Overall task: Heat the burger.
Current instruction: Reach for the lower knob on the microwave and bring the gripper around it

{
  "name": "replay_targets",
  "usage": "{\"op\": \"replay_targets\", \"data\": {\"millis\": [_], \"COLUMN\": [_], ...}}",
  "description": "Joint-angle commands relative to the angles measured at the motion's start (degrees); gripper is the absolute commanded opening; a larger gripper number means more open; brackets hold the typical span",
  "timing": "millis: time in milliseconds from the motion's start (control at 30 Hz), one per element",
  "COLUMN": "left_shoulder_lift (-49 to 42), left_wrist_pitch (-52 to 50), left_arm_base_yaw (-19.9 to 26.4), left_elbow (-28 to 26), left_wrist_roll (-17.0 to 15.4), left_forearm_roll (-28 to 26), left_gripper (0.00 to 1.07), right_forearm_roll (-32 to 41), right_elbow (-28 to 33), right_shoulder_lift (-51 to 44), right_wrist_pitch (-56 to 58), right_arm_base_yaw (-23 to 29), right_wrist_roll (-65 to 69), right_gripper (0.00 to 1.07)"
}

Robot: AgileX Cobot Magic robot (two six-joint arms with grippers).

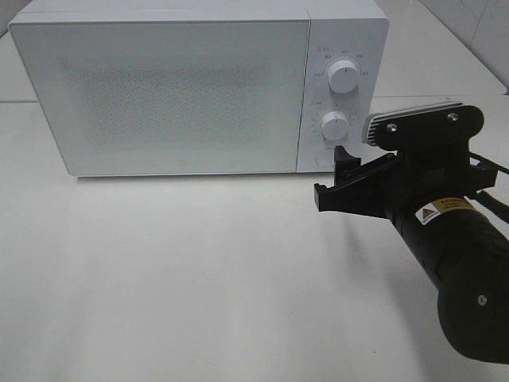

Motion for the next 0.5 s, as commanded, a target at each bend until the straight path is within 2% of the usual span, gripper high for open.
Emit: {"op": "replay_targets", "data": {"millis": [33,500], "left_shoulder_lift": [-1.26,-1.26], "left_wrist_pitch": [-0.46,-0.46], "left_arm_base_yaw": [0.11,0.11], "left_elbow": [0.11,0.11], "left_wrist_roll": [-0.23,-0.23], "left_forearm_roll": [-0.52,-0.52], "left_gripper": [0.98,0.98], "right_forearm_roll": [1.78,1.72], "right_elbow": [-1.72,-3.27], "right_shoulder_lift": [0.86,1.15], "right_wrist_pitch": [-3.27,-4.07], "right_arm_base_yaw": [1.15,0.97], "right_wrist_roll": [-1.55,-0.63], "right_gripper": [0.76,0.76]}}
